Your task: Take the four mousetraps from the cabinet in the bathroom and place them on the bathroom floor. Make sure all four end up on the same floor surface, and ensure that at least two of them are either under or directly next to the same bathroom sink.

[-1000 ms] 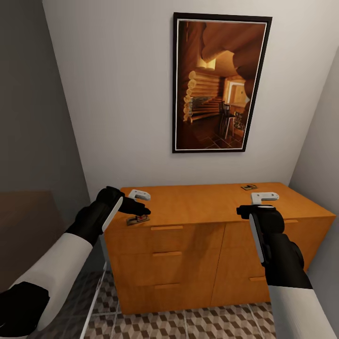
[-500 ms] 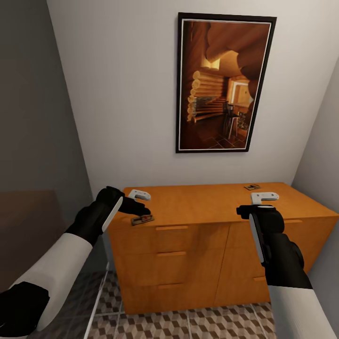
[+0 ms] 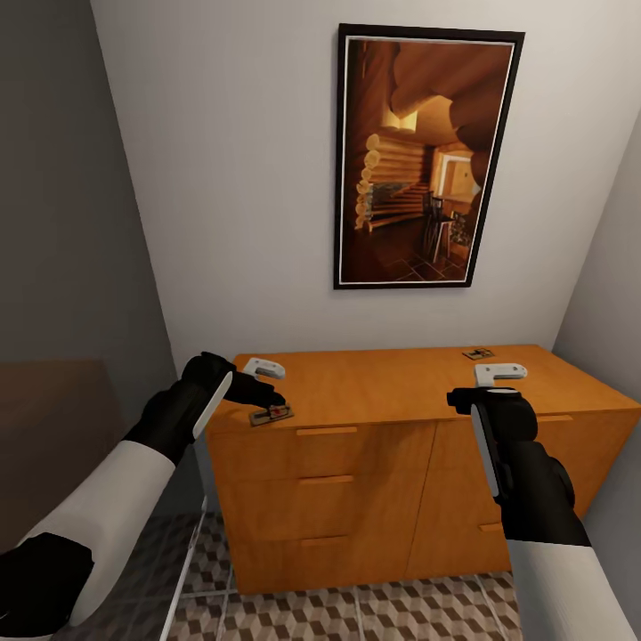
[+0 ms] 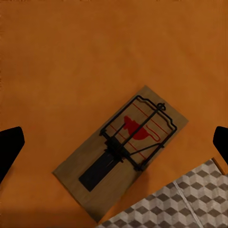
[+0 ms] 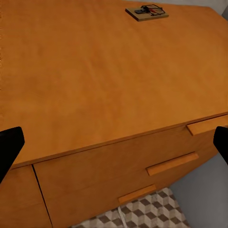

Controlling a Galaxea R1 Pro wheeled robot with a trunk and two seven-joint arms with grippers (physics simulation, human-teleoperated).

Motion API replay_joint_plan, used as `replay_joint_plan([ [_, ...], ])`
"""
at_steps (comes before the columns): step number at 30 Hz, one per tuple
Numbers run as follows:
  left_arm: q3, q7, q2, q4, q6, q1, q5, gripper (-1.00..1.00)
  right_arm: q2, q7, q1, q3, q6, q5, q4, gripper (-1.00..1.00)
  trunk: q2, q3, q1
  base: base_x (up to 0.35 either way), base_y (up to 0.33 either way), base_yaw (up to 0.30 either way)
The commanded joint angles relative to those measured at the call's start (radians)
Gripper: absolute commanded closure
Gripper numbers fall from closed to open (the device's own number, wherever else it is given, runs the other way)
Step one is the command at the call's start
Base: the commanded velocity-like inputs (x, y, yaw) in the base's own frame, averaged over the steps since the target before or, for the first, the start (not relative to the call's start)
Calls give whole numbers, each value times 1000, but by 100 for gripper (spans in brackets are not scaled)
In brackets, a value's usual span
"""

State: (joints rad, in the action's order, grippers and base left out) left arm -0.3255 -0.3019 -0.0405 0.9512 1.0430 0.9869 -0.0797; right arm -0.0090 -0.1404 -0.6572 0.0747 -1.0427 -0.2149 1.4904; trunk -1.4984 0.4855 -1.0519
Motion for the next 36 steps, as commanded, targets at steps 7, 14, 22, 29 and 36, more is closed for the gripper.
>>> replay_joint_plan([
  [7,-4,4,-1,0,4,1,-8,-100,0,-2,-1,-1,-4,0,1,-100,-1,1,0,0,1,0],
  [14,-5,4,-2,-2,4,1,-7,-100,0,-2,-1,-2,-4,0,1,-100,-1,1,0,0,0,0],
  [22,-7,4,-2,-10,4,1,-7,-100,0,-2,-1,-2,-4,0,0,-100,-1,1,0,0,0,0],
  [29,-7,4,-8,-14,4,1,-6,-100,0,-2,-1,-3,-4,1,0,-100,-1,1,0,0,0,0],
  [36,-6,4,-19,-19,4,1,-6,-100,0,-1,-1,-1,-4,1,0,-100,-1,1,0,0,0,0],
])
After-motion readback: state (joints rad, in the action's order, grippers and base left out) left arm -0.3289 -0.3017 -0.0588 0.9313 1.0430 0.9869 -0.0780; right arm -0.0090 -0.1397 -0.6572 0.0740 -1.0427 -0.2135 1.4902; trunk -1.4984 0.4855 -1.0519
